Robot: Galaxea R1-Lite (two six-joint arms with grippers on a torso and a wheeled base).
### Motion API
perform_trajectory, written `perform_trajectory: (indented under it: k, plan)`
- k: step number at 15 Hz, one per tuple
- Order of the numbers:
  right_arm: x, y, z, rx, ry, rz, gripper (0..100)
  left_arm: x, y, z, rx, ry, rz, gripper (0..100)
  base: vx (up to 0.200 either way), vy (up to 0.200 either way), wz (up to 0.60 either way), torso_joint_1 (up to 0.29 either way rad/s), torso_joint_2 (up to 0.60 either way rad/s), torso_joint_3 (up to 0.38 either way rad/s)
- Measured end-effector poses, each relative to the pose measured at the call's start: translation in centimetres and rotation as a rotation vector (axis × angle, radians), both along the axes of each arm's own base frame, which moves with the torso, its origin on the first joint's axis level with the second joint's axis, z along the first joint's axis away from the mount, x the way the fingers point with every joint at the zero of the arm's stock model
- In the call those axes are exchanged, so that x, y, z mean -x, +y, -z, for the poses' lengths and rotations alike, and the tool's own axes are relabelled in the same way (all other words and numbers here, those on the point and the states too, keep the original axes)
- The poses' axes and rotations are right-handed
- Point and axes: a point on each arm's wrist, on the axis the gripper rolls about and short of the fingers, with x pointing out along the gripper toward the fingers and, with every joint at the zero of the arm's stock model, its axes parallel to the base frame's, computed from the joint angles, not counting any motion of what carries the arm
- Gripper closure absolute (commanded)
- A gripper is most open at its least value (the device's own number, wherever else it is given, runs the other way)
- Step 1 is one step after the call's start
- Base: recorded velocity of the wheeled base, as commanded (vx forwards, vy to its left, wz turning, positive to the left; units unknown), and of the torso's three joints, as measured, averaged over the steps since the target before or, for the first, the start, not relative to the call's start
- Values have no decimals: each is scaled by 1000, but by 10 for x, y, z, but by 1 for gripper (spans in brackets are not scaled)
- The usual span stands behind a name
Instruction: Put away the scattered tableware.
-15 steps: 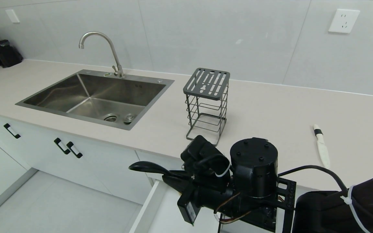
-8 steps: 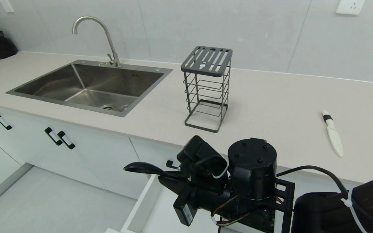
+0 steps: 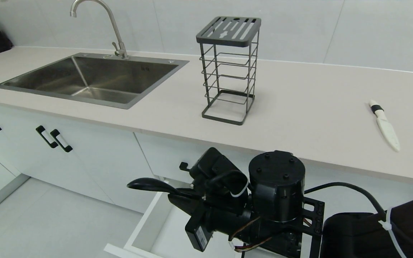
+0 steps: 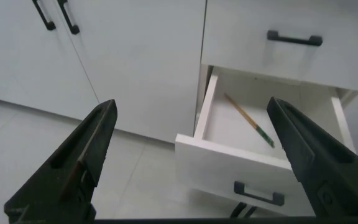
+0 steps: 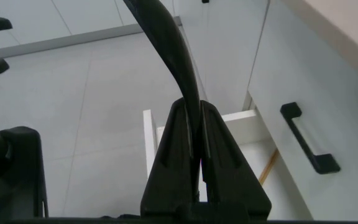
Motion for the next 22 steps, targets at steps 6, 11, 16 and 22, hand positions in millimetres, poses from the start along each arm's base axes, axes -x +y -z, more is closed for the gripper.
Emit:
perform_trajectory:
  k: [6, 11, 16, 22]
  plan:
    - [2, 1, 0, -1, 0, -7, 100, 0, 0, 0, 0, 0, 0, 0, 0, 0, 0, -253, 436, 192]
    - [0, 5, -2, -12, -7, -7, 100, 0, 0, 0, 0, 1, 0, 0, 0, 0, 0, -258, 337, 123]
    - [-11, 9, 9, 8, 6, 3, 100, 0, 0, 0, 0, 1, -1, 0, 0, 0, 0, -74, 249, 74]
    - [-42, 25, 17, -1, 4, 66, 100, 0, 0, 0, 0, 0, -1, 0, 0, 0, 0, -1, 24, 14]
